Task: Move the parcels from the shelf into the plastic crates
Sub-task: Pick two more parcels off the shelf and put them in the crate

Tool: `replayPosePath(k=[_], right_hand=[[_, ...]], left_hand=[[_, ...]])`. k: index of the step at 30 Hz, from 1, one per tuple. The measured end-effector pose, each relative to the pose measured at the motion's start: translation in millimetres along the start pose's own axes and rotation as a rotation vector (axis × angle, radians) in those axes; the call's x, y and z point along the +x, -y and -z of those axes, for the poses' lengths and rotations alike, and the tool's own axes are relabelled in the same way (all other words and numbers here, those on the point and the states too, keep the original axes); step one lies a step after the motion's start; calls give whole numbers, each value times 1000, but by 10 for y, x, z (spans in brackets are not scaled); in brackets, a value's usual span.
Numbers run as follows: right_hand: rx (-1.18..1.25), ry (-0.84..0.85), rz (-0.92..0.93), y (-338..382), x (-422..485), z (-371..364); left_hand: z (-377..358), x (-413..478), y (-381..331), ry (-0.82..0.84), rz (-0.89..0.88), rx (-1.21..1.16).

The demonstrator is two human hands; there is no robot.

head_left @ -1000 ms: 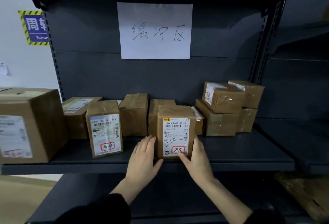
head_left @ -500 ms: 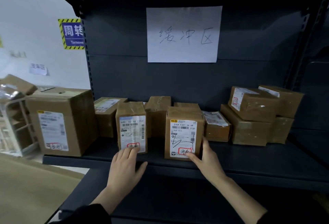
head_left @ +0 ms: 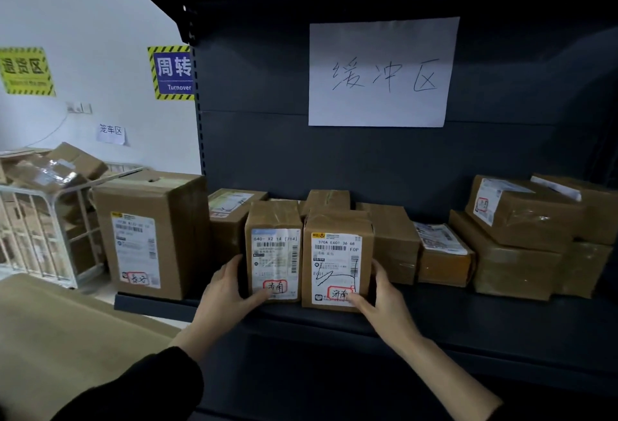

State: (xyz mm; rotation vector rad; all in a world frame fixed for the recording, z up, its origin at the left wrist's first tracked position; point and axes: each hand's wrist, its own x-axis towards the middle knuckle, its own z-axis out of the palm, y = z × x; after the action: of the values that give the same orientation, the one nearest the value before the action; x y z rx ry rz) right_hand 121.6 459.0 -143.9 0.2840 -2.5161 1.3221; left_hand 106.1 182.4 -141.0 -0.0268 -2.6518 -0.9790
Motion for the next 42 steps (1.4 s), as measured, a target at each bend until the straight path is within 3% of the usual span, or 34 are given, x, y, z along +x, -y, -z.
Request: replayPosePath(k=[5, 14, 35, 42], right_hand=[[23, 49, -21, 13, 42, -33], [95, 73, -36, -15, -12, -23], [247, -35, 183, 406, -451, -118], [338, 35, 239, 721, -549, -402]], left_hand=[[-26, 93, -80, 130, 10, -286], [-81, -27, -60, 55, 60, -443], [485, -919, -277, -122, 59, -562], [866, -1227, -134, -215, 91, -542]])
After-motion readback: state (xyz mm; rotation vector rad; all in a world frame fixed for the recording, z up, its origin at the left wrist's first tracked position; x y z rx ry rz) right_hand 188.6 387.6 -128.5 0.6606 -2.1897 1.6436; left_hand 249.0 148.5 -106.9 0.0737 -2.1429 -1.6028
